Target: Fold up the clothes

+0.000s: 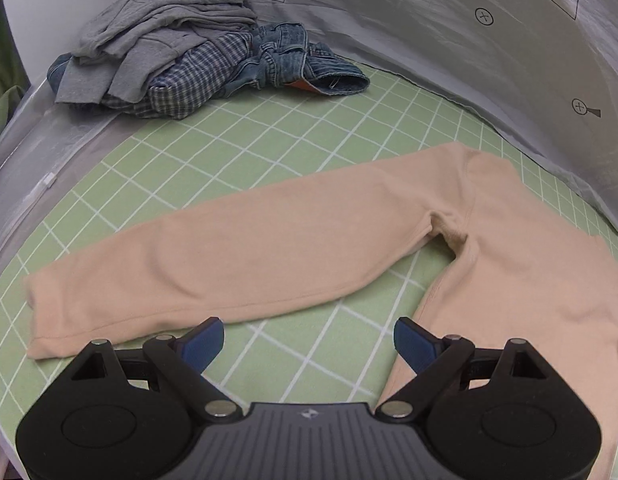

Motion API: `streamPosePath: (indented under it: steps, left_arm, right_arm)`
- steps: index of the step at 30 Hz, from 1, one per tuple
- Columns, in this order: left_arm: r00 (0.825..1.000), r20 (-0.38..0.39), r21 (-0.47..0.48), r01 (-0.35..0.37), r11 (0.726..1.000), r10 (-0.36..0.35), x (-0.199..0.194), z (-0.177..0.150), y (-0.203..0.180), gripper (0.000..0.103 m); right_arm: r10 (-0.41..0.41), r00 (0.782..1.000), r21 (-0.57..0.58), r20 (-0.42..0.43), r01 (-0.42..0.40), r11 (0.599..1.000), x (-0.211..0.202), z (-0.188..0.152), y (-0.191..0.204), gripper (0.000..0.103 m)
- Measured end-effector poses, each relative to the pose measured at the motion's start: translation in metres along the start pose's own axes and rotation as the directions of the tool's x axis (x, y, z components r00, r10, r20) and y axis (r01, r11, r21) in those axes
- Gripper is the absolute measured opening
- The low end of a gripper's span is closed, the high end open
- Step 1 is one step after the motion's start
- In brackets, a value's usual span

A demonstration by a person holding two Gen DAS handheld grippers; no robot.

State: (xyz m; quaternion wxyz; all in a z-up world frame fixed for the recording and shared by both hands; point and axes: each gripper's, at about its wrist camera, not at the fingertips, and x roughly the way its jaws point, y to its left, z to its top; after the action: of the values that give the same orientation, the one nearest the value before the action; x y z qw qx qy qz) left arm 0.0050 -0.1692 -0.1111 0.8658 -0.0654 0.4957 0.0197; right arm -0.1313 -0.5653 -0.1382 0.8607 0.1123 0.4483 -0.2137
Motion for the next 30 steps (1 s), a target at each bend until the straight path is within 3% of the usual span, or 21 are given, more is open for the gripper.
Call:
streamPosePath:
  steps: [10, 19, 30]
  left_arm:
    - [1.000, -0.017, -0.043, -0.005, 0.999, 0.005, -0.020, -0.037, 0.078, 0.092]
    - [1.000, 0.000, -0.036, -0.027, 0.999, 0.027, -0.009, -0.026, 0.136, 0.092]
    - [0.998, -0.028, -0.084, -0.066, 0.994, 0.064, 0.017, -0.003, 0.169, 0.093]
  right_arm:
    - [-0.014, 1.000, -0.029, 0.009, 0.014, 0.999, -0.048, -0.057, 0.038, 0.103]
    - [-0.081, 0.996, 0.057, -0.025, 0.082, 0.995, -0.057, -0.089, 0.065, 0.103]
    - [-0.126, 0.991, 0.118, -0.050, 0.131, 0.984, -0.059, -0.090, 0.084, 0.103]
